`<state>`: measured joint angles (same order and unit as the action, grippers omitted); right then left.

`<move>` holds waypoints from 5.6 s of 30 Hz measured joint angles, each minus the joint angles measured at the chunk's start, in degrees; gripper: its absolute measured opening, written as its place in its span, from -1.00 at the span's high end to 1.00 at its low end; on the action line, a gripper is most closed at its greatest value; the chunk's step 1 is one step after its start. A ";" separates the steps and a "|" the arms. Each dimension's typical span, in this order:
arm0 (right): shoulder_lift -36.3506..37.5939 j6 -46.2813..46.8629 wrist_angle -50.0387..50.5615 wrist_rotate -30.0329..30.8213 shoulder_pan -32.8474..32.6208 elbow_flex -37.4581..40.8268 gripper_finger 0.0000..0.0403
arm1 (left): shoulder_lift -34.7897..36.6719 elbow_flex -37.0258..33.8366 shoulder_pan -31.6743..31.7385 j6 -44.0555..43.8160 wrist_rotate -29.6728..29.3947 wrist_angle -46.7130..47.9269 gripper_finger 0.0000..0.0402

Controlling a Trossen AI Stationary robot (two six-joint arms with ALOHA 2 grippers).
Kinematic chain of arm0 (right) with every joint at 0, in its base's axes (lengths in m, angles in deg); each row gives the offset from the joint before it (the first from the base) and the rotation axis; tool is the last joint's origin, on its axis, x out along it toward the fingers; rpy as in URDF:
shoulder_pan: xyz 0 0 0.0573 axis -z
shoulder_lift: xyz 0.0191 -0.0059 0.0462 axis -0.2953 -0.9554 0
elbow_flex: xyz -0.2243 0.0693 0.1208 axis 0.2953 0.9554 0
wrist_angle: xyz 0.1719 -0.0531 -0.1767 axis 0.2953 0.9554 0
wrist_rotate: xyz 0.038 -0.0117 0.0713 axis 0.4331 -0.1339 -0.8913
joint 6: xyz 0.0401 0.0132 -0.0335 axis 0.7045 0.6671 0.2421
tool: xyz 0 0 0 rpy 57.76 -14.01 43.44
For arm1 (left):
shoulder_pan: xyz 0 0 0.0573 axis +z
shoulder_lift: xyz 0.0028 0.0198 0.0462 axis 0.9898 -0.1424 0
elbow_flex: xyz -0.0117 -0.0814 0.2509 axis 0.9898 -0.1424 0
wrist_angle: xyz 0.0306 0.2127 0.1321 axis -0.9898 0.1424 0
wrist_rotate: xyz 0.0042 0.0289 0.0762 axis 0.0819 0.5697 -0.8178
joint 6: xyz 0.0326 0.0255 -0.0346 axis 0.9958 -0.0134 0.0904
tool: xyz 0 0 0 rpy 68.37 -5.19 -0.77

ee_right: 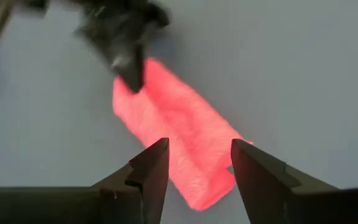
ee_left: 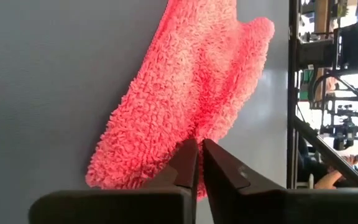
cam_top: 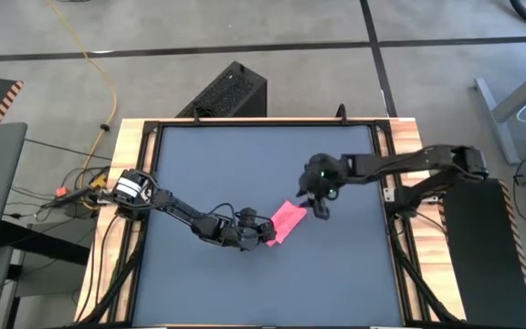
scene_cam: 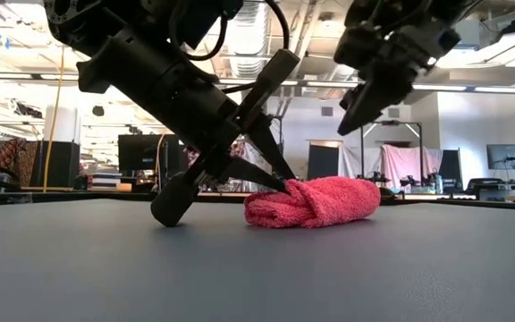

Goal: Roll towel
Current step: Roll the pink towel

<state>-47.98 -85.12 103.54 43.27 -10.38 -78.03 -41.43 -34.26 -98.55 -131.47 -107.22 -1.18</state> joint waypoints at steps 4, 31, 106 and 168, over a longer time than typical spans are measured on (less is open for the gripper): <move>-2.13 -5.44 1.44 5.88 -6.47 0.00 0.04 | 0.00 -0.04 -0.02 1.17 -0.02 -1.67 0.98; -24.10 -10.15 -11.81 28.81 -19.78 0.31 0.39 | -0.24 -0.13 -0.53 -1.04 1.36 -14.06 1.00; -32.94 11.33 6.56 -34.98 -4.28 -12.83 0.74 | 0.07 11.45 -5.55 33.62 0.48 2.86 1.00; -10.95 19.08 18.22 1.51 -13.20 -12.87 -0.29 | -1.04 11.44 -0.89 45.41 10.62 19.24 0.10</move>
<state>-58.93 -66.04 121.76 44.77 -23.58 -90.91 -42.47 -22.82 -99.44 -86.06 -96.61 18.06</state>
